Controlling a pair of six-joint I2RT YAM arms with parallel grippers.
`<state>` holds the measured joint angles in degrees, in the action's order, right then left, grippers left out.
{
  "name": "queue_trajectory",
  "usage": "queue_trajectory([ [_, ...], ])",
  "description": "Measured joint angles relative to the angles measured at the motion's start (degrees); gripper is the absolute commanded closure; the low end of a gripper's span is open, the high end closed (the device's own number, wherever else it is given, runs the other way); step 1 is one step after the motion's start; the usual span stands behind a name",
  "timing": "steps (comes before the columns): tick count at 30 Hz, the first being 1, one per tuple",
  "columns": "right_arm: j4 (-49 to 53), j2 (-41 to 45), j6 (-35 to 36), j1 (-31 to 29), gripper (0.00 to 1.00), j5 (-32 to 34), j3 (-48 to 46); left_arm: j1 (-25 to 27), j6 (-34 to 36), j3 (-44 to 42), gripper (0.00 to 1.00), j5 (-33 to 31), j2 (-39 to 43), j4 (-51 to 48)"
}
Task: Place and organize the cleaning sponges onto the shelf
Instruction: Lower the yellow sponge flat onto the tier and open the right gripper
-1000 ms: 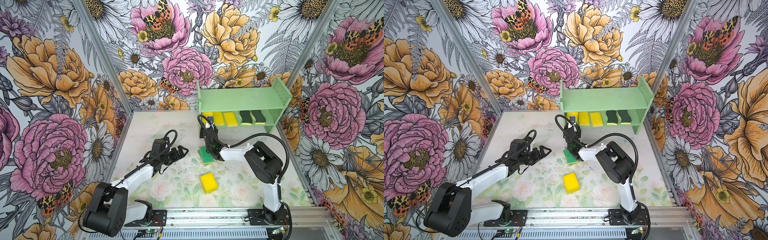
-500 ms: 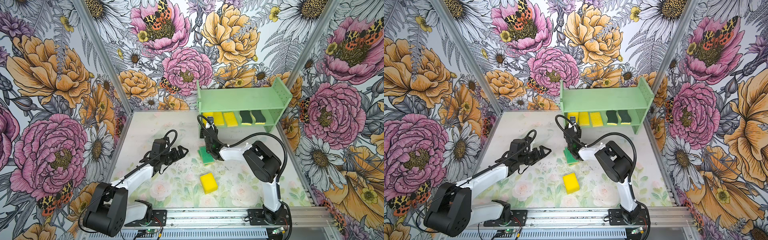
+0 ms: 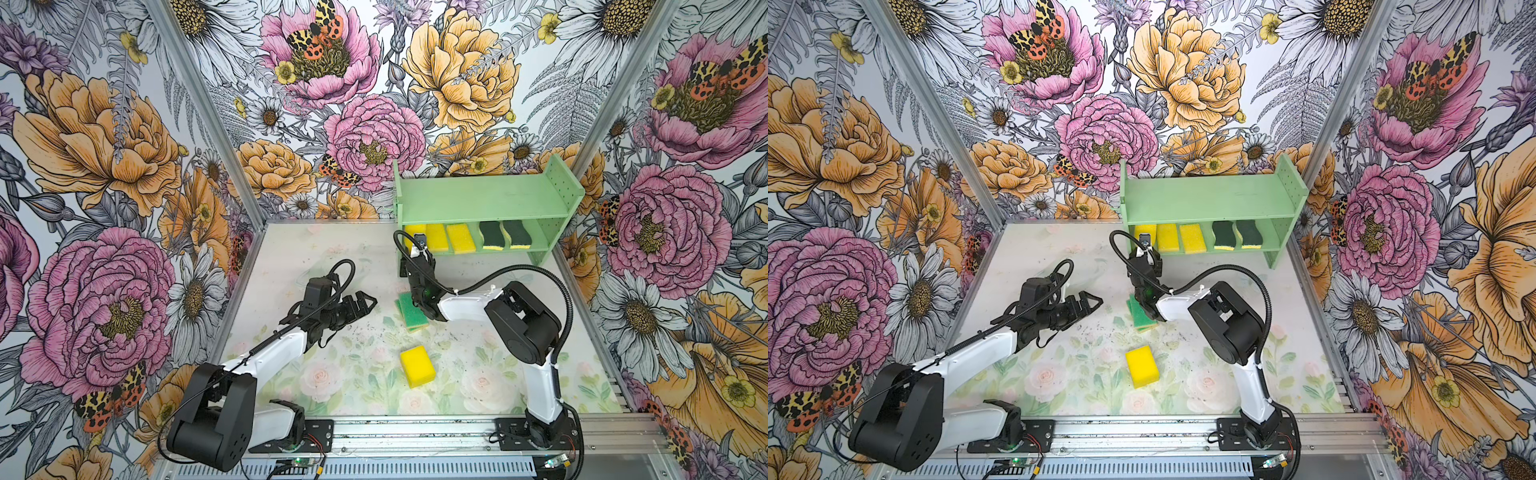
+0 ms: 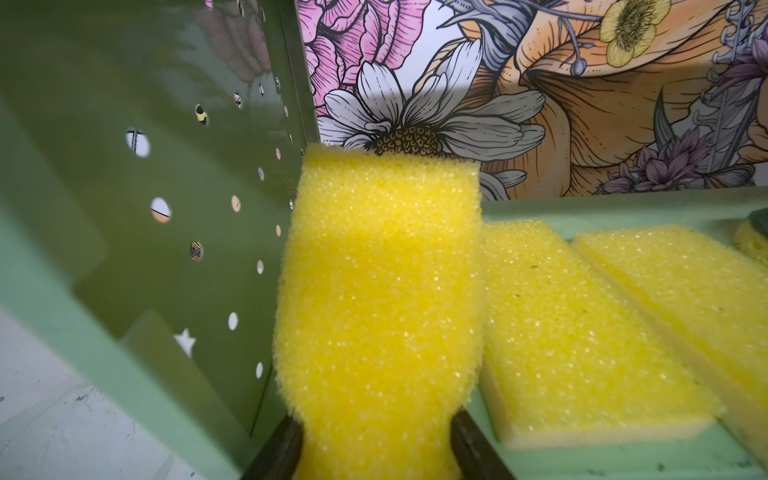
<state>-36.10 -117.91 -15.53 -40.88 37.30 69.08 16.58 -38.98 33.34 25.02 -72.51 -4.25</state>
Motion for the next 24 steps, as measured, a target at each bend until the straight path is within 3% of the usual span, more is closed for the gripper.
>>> queue_trajectory([
  [24, 0.0, 0.0, 0.2, 0.0, 0.34, 0.7, 0.0, 0.0, 0.0, 0.5, 0.01, 0.0, -0.4, -0.2],
])
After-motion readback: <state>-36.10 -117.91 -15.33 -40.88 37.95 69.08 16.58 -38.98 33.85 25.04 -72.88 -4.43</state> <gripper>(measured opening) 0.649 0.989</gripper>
